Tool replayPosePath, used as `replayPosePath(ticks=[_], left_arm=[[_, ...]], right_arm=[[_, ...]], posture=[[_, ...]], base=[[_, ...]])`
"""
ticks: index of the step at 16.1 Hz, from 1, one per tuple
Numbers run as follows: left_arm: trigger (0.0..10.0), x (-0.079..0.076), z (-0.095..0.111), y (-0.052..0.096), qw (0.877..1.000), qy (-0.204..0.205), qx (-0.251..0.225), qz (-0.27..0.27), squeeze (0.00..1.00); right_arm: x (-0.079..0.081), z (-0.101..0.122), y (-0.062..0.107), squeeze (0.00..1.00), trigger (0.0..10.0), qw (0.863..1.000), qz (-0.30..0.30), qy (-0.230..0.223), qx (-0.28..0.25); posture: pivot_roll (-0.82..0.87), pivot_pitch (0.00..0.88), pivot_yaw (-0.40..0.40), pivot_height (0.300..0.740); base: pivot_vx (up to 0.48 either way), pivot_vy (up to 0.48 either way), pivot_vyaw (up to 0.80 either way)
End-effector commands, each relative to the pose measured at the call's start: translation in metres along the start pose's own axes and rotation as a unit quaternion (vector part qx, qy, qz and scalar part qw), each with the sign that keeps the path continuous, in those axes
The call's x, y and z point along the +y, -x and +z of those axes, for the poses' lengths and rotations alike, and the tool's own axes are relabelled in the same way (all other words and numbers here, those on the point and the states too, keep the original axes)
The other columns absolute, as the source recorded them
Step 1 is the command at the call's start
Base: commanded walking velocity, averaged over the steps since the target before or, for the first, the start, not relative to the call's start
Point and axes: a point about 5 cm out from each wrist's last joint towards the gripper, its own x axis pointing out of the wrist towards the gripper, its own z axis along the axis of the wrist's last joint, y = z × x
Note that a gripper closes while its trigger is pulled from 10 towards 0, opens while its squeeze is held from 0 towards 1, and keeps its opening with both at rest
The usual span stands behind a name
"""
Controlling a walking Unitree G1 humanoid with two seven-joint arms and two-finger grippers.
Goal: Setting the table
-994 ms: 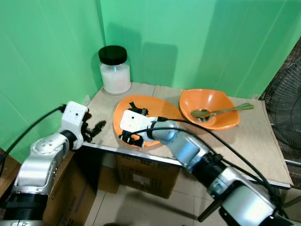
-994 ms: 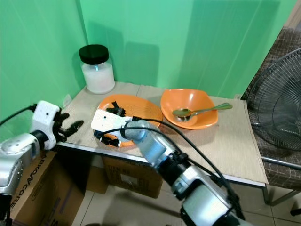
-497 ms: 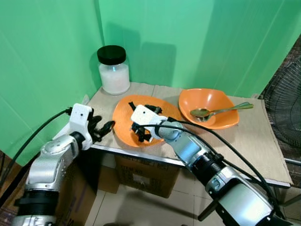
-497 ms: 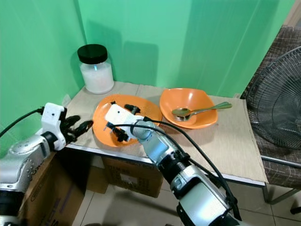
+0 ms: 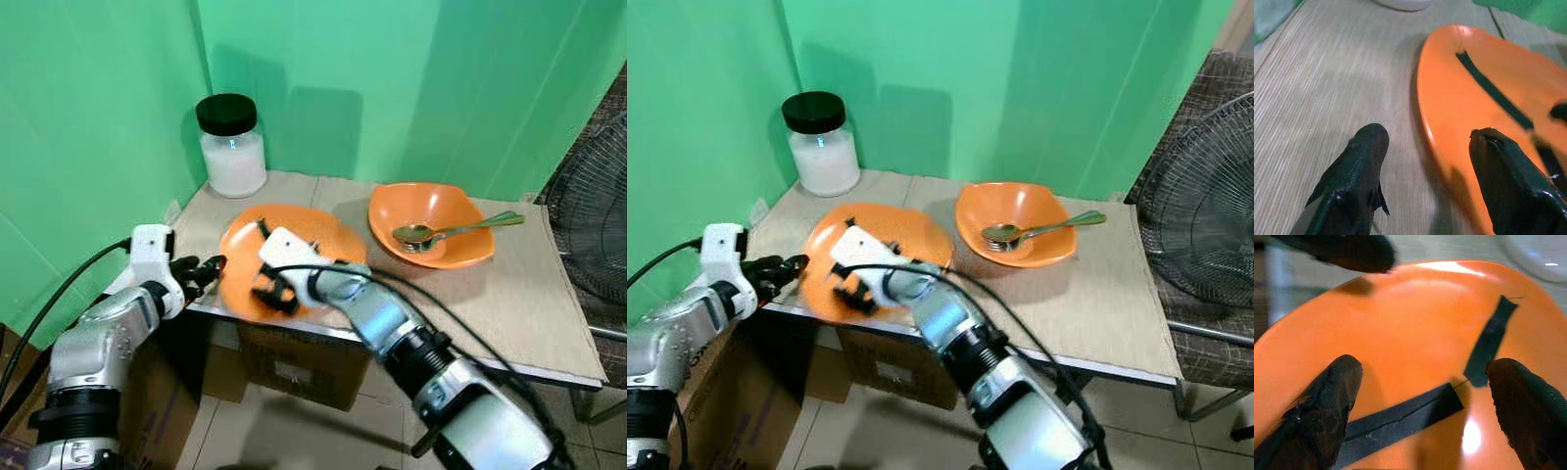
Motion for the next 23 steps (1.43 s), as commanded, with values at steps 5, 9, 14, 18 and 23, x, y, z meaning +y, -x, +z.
replayPosePath(ticks=[5,9,14,18,23], left_arm=[[10.0,-0.02,-0.007,0.006,0.991,0.095,0.008,-0.097,0.0],[10.0,-0.015,-0.026,0.012,0.986,0.138,0.042,-0.085,0.0],[10.0,-0.01,0.0,0.047,0.995,0.037,-0.054,-0.081,0.0],[10.0,-0.011,-0.001,0.066,0.995,0.016,-0.045,-0.083,0.0],[10.0,0.0,-0.041,0.088,0.999,-0.024,0.029,-0.03,0.0]], right_arm=[[0.007,0.009,0.002,0.0,10.0,0.998,0.042,-0.031,-0.028],[0.006,0.013,0.001,0.0,10.0,0.998,0.041,-0.035,-0.034],[-0.01,0.028,0.009,0.0,10.0,0.995,0.006,-0.041,-0.09],[-0.018,0.022,0.008,0.0,10.0,0.996,-0.034,0.018,-0.083],[-0.004,0.013,0.004,0.0,10.0,0.995,-0.015,0.059,-0.074]], posture=[[0.1,0.0,-0.006,0.74],[0.11,0.0,-0.005,0.74],[0.11,0.0,-0.006,0.74],[0.13,0.0,-0.011,0.74],[0.14,0.0,-0.035,0.74]], base=[[0.0,0.0,0.0],[0.0,0.0,0.0],[0.0,0.0,0.0],[0.0,0.0,0.0],[0.0,0.0,0.0]])
